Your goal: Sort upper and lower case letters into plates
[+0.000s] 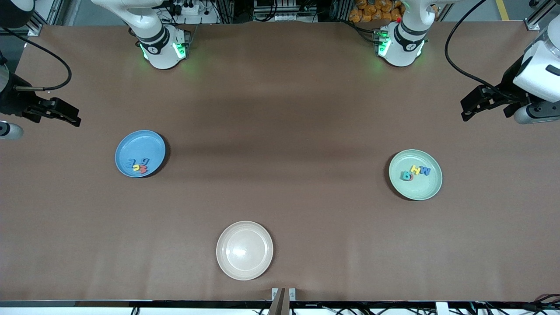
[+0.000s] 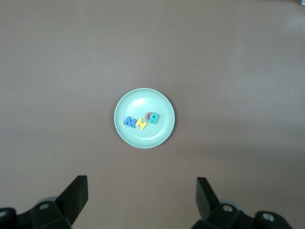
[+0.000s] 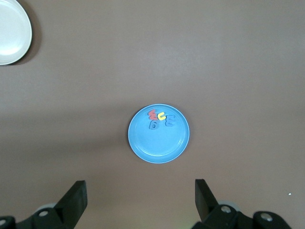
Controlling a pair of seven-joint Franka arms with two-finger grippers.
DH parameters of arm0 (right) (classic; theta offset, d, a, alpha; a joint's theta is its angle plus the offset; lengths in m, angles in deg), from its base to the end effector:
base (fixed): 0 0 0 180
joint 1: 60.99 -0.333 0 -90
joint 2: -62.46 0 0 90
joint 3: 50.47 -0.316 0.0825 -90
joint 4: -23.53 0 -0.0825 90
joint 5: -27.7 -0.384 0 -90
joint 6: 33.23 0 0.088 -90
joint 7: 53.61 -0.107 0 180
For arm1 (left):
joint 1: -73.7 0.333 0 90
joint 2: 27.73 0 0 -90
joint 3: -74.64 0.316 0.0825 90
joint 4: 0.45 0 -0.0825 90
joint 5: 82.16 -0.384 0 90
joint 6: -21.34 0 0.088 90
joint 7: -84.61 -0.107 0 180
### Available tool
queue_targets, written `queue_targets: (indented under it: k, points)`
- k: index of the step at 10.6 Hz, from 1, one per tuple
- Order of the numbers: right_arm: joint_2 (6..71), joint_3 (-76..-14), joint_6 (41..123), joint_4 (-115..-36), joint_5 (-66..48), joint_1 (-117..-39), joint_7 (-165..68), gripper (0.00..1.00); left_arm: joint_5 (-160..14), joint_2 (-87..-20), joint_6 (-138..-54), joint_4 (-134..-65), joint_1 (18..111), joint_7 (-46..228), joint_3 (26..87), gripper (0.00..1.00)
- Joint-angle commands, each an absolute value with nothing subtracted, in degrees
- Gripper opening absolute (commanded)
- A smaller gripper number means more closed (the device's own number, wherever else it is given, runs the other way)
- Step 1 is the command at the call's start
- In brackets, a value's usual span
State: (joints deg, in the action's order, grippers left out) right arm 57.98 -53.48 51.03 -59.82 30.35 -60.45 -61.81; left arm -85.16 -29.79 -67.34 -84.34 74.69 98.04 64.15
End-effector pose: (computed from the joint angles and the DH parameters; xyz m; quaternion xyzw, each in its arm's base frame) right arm 0.5684 0.0179 0.6265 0.9980 -0.0516 -0.0290 0.0238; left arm 0.5574 -0.0853 0.6530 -0.9988 -0.0356 -0.0282 0.0176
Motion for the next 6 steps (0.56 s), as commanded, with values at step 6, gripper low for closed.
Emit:
queue_targets:
  k: [6]
  points:
    - [59.5,-53.4,52.0,-61.6,29.5,-59.3,-60.6,1.00,-84.7,-29.6,-67.7,-84.5,75.2,95.3,64.0,1.00]
